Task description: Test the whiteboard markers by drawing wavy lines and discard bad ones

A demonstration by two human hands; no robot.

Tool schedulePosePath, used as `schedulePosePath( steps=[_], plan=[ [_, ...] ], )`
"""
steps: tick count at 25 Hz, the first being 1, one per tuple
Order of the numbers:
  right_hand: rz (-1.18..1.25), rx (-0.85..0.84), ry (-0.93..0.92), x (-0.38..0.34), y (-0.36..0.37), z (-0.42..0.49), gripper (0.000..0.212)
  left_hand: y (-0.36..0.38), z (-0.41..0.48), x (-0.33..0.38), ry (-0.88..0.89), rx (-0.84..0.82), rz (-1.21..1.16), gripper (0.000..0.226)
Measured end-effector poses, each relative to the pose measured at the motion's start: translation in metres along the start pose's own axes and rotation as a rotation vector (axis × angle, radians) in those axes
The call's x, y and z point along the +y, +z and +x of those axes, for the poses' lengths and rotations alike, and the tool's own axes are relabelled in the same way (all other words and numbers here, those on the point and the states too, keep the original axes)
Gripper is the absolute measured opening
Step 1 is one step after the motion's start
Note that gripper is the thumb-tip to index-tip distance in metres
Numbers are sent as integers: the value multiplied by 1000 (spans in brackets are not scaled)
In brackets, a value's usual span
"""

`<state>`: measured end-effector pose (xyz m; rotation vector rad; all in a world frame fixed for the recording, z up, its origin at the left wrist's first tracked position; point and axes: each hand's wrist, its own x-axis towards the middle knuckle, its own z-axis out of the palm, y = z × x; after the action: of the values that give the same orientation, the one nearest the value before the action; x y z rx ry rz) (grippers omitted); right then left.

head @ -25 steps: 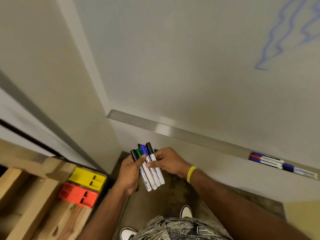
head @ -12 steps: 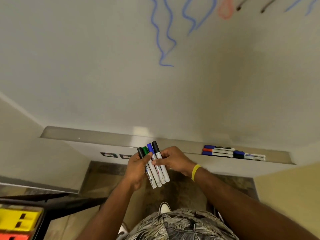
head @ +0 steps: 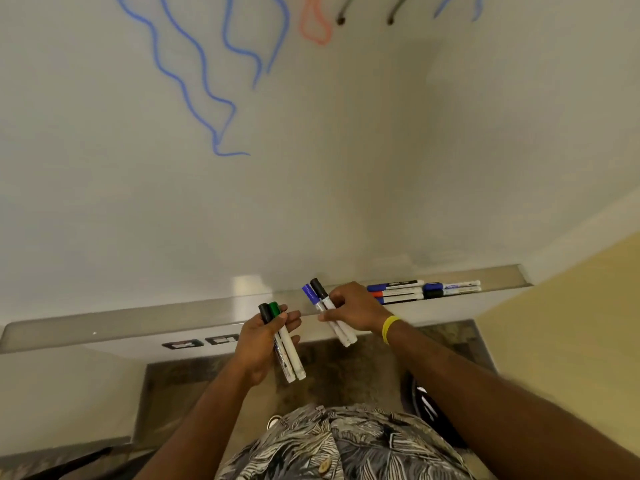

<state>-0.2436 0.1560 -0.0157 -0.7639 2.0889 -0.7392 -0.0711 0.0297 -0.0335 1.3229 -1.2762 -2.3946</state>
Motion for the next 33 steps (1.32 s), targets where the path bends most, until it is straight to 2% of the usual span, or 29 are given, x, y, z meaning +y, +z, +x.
schedulePosePath(
  steps=[5, 10, 19, 33],
  plan=[
    [-588, 25, -96, 14, -19, 29, 28, -5, 0, 0, -26, -22, 14, 30],
    [-798, -22, -127, 12, -10, 48, 33, -9, -7, -4, -24, -7, 9, 30],
    [-856, -84, -119, 14, -2, 59, 35, -21, -14, -2, -10, 23, -25, 30],
    [-766, 11, -127, 29, 8, 62, 24, -31, -7, 2, -11, 8, -10, 31]
  ],
)
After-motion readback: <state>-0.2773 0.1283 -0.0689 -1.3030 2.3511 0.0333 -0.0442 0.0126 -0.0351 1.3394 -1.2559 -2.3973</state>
